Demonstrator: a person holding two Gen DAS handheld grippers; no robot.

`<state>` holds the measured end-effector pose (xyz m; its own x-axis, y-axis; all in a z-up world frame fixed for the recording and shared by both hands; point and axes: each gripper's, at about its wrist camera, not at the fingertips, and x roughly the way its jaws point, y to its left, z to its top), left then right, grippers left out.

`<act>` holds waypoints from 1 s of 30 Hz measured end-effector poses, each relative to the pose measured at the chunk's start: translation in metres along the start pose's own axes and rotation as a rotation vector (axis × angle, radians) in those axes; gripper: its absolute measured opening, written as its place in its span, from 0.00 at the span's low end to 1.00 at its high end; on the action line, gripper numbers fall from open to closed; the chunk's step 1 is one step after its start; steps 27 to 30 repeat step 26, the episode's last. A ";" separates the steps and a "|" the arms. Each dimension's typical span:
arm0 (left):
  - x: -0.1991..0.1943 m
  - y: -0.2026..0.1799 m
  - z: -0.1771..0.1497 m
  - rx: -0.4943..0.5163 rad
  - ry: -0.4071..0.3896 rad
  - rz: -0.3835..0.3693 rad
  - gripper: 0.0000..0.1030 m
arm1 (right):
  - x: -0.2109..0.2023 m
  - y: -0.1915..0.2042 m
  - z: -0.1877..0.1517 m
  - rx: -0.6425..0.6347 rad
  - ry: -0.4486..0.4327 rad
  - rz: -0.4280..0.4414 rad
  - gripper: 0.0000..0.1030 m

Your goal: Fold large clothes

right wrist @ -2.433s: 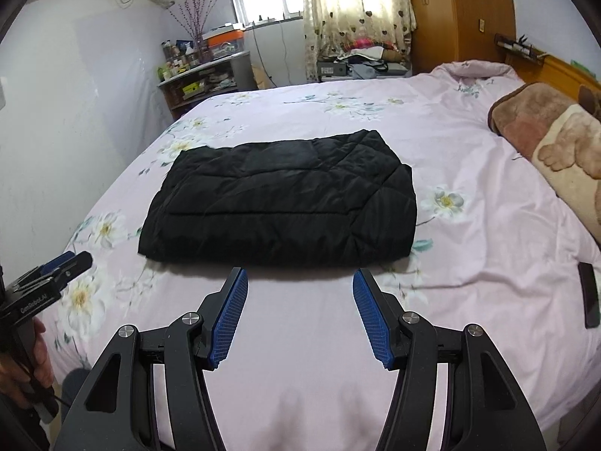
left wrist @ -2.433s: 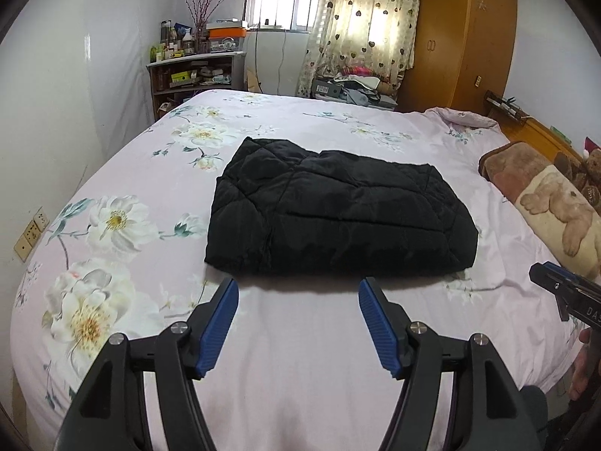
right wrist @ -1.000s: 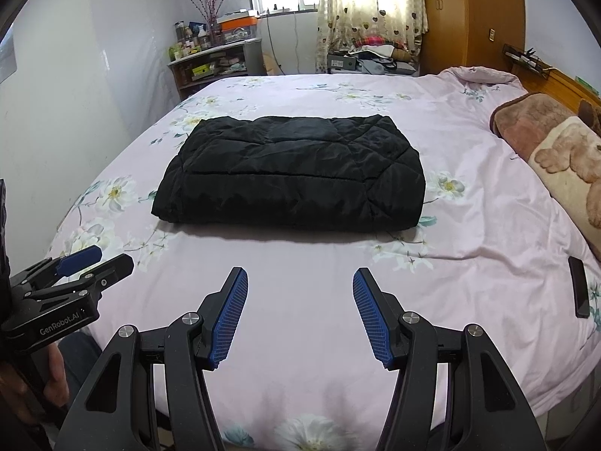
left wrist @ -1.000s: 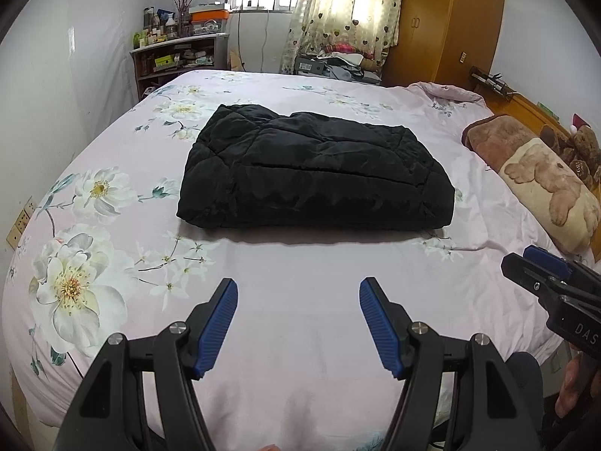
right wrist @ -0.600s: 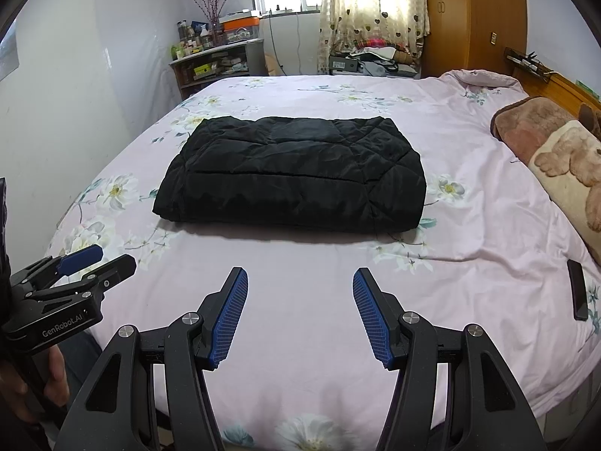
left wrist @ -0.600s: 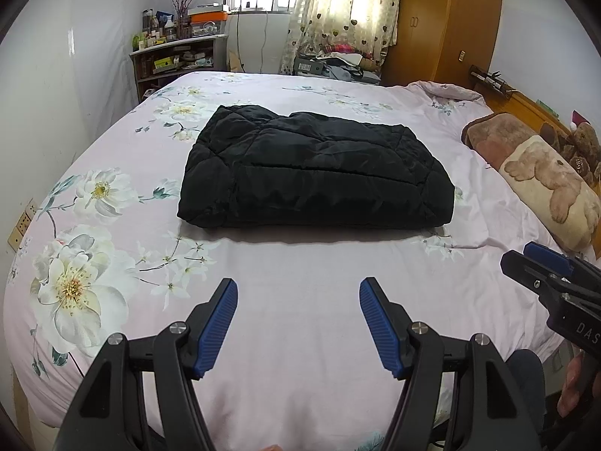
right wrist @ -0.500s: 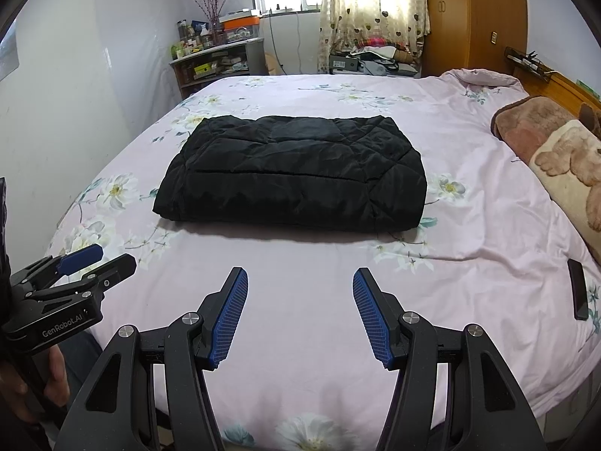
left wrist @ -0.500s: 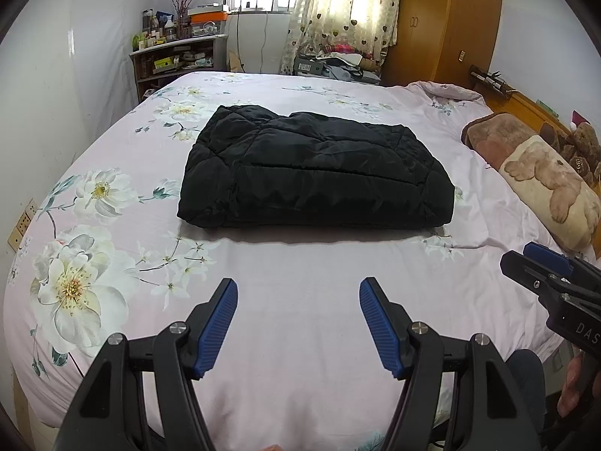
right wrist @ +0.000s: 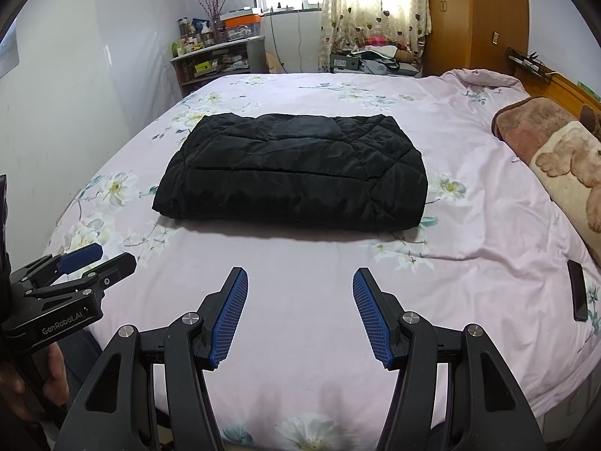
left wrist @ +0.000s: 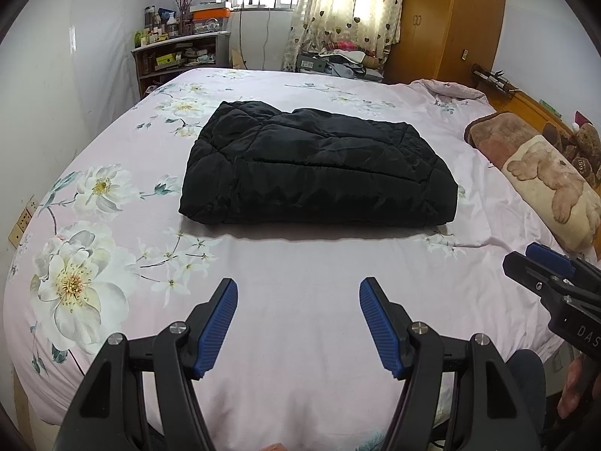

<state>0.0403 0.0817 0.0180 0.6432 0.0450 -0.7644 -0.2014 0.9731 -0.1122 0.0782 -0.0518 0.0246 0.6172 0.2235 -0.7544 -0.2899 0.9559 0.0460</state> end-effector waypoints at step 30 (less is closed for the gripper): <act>0.002 -0.003 -0.003 -0.001 0.018 0.000 0.67 | -0.002 -0.007 0.001 -0.010 -0.008 -0.001 0.57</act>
